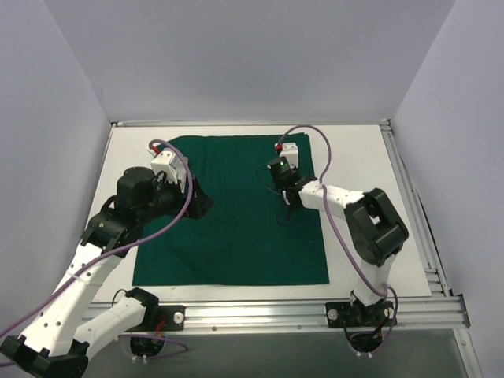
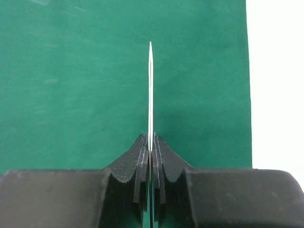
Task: Open and lay out the surgical kit
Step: Place the medical item in the surgical kit.
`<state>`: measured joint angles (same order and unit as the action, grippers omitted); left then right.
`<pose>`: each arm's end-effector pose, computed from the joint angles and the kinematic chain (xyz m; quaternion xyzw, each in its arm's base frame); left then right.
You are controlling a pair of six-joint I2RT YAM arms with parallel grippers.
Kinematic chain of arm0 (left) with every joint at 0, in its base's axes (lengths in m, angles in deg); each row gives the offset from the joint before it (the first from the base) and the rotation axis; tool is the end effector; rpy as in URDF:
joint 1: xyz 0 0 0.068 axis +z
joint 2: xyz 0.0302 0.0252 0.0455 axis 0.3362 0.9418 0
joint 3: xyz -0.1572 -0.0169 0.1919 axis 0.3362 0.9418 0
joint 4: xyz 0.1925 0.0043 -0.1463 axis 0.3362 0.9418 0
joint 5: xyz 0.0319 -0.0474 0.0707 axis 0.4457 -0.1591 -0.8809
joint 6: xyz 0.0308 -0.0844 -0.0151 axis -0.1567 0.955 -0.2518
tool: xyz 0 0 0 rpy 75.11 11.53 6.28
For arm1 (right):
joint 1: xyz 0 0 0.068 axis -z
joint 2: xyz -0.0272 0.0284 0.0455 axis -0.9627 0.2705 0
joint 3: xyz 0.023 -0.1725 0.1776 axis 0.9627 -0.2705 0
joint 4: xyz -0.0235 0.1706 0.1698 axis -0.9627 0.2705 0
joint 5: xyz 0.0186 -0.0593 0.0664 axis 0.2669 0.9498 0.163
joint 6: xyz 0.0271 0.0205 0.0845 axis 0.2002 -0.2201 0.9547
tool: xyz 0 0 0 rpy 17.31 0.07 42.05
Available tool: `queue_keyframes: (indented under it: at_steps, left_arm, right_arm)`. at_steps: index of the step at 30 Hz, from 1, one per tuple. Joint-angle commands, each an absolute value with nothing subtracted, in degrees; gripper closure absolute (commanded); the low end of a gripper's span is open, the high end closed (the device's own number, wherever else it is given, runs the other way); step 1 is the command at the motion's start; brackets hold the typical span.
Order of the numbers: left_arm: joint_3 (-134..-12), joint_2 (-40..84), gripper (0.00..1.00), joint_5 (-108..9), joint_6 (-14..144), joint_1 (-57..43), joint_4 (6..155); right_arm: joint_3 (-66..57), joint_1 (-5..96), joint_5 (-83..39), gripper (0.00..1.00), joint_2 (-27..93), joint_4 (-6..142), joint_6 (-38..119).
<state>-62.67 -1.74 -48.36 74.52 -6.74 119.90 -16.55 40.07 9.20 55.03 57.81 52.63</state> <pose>0.1900 -0.1094 0.3293 0.0838 0.8478 -0.2728 0.4470 0.3606 0.2054 0.1758 -0.0089 0.8536 0.0601 0.5173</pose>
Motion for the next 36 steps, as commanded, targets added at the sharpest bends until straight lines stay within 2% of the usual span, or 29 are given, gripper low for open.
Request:
queue_keyframes:
  at_steps: [1, 15, 20, 24, 30, 36]
  left_arm:
    - [-63.09, -1.05, 0.03, -46.61, 75.24, -6.11, 116.03]
    - [-62.21, 3.44, 0.03, -41.68, 74.97, -3.56, 112.07]
    - [-61.6, 3.97, 0.03, -40.02, 75.76, -3.03, 110.75]
    - [-61.25, 4.14, 0.03, -39.66, 75.85, -2.76, 110.31]
    - [-62.04, 5.63, 0.04, -42.38, 77.26, -1.54, 113.21]
    - [-62.13, 6.95, 0.06, -42.82, 78.75, 0.83, 114.97]
  right_arm:
    - [-13.48, 42.4, 13.34, 1.0, 57.09, 54.21, 51.05]
    - [-10.75, 47.85, 6.4, 1.0, 66.15, 53.5, 48.07]
    - [-9.7, 48.9, 4.02, 0.93, 68.0, 54.73, 47.98]
    - [-9.43, 48.99, 3.58, 0.77, 68.26, 55.96, 47.89]
    - [-9.43, 48.99, 3.32, 0.67, 68.09, 57.02, 48.41]
    - [-8.99, 48.99, 2.7, 0.65, 67.39, 56.93, 47.89]
